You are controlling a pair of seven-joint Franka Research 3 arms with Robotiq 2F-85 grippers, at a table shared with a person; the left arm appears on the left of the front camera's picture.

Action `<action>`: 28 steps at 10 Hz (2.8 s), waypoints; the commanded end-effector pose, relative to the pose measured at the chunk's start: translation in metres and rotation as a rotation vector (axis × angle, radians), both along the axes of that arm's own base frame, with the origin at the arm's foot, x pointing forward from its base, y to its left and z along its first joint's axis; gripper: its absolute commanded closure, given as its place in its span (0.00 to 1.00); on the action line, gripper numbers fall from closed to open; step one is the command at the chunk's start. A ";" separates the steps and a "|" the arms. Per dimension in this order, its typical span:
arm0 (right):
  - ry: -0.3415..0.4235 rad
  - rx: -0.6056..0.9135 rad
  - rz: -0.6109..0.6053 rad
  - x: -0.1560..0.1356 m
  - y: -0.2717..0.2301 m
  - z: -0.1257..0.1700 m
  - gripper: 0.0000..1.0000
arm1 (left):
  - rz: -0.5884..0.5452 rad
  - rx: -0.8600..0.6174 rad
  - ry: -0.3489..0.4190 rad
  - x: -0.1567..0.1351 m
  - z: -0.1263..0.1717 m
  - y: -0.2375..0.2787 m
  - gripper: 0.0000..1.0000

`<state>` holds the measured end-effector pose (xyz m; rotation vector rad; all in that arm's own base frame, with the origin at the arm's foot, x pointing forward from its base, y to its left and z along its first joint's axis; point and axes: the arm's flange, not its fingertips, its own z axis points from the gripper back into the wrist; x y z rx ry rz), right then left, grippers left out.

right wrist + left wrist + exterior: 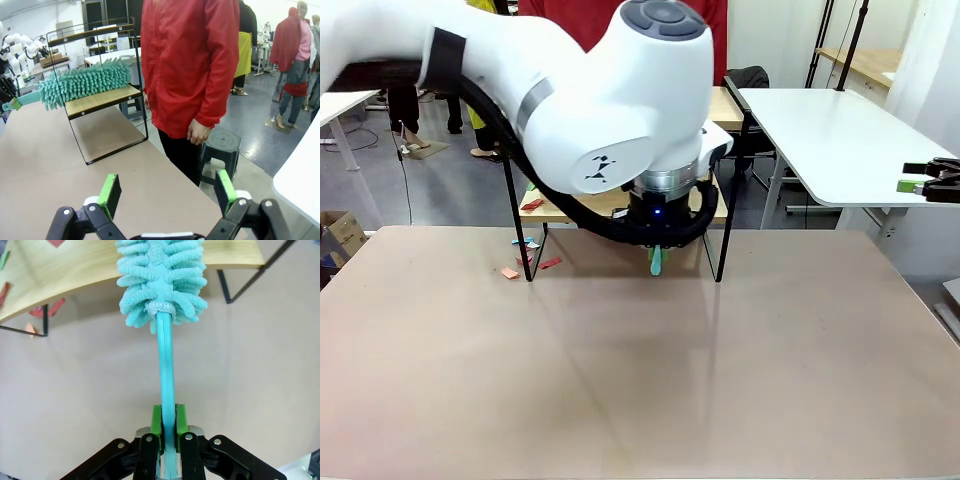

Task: Clean the shelf.
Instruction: Clean the specific section of the Shelf indicated by the human with the Duster.

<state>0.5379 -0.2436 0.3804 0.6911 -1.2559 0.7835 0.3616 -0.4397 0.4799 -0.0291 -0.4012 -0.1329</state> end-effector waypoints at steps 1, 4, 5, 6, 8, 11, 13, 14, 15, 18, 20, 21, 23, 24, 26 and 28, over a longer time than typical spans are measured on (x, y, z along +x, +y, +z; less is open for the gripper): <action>0.015 -0.007 -0.016 0.001 0.003 0.008 0.00 | 0.010 -0.028 0.016 -0.003 -0.007 0.030 0.87; 0.015 -0.007 -0.016 0.001 0.003 0.008 0.00 | -0.010 -0.038 0.053 0.004 -0.013 0.058 0.87; 0.015 -0.007 -0.016 0.001 0.003 0.008 0.00 | -0.002 -0.031 0.063 0.006 -0.014 0.067 0.87; 0.015 -0.007 -0.016 0.001 0.003 0.008 0.00 | 0.003 -0.033 0.078 0.007 -0.015 0.075 0.87; 0.015 -0.007 -0.016 0.001 0.003 0.008 0.00 | 0.028 -0.028 0.083 0.005 -0.012 0.092 0.87; 0.015 -0.007 -0.016 0.001 0.003 0.008 0.00 | 0.039 -0.002 0.086 0.003 0.000 0.112 0.87; 0.015 -0.007 -0.016 0.001 0.003 0.008 0.00 | 0.044 0.019 0.119 0.004 0.005 0.127 0.87; 0.015 -0.007 -0.016 0.001 0.003 0.008 0.00 | 0.050 0.029 0.133 0.005 0.006 0.134 0.87; 0.015 -0.007 -0.016 0.001 0.003 0.008 0.00 | 0.057 0.042 0.146 0.006 0.008 0.142 0.87; 0.015 -0.007 -0.016 0.001 0.003 0.008 0.00 | 0.098 0.078 0.202 0.007 0.009 0.167 0.87; 0.015 -0.007 -0.016 0.001 0.003 0.008 0.00 | 0.154 0.114 0.233 0.007 0.010 0.185 0.87; 0.015 -0.007 -0.016 0.001 0.003 0.008 0.00 | 0.198 0.145 0.255 0.008 0.010 0.194 0.87; 0.015 -0.007 -0.016 0.001 0.003 0.008 0.00 | 0.261 0.189 0.246 0.003 0.016 0.199 0.87; 0.015 -0.007 -0.016 0.001 0.003 0.008 0.00 | 0.290 0.210 0.230 -0.001 0.020 0.199 0.87; 0.015 -0.007 -0.016 0.001 0.003 0.008 0.00 | 0.326 0.227 0.193 -0.007 0.027 0.192 0.87; 0.015 -0.007 -0.016 0.001 0.003 0.008 0.00 | 0.350 0.217 0.131 -0.018 0.038 0.172 0.87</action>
